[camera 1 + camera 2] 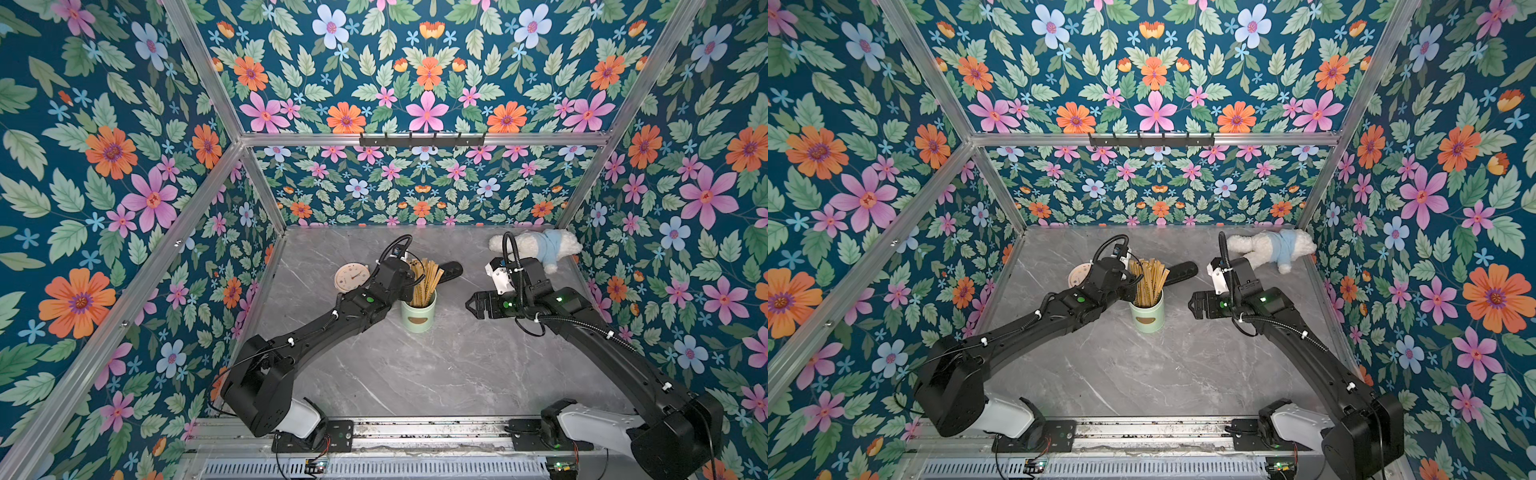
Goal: Take the straws out of the storage container
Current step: Pick up the straw from the container.
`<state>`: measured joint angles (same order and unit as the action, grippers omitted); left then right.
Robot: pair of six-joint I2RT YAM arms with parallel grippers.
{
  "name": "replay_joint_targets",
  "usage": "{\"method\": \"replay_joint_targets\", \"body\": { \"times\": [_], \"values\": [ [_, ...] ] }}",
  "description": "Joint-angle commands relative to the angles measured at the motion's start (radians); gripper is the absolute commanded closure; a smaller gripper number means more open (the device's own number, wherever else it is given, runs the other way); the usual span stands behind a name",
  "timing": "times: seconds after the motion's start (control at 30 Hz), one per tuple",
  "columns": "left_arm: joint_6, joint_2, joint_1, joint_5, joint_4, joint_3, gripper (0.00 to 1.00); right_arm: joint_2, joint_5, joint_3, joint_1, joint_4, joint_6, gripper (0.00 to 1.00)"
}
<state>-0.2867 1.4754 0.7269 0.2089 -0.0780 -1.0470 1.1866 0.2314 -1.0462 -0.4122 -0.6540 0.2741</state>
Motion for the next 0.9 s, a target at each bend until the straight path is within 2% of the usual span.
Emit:
{"method": "replay_joint_targets", "body": {
  "times": [0.0,0.4,0.87],
  "values": [
    [-0.006,-0.003,-0.004,-0.002,0.03,-0.008,0.77,0.005,0.0,-0.008,-0.002,-0.003,-0.012,0.02],
    [-0.002,-0.027,-0.004,-0.021,0.016,-0.011,0.88,-0.008,-0.001,-0.009,-0.004,-0.009,-0.012,0.02],
    [-0.027,-0.133,-0.001,-0.037,-0.046,-0.017,0.91,-0.029,-0.001,-0.009,-0.009,-0.01,-0.013,0.02]
  ]
}}
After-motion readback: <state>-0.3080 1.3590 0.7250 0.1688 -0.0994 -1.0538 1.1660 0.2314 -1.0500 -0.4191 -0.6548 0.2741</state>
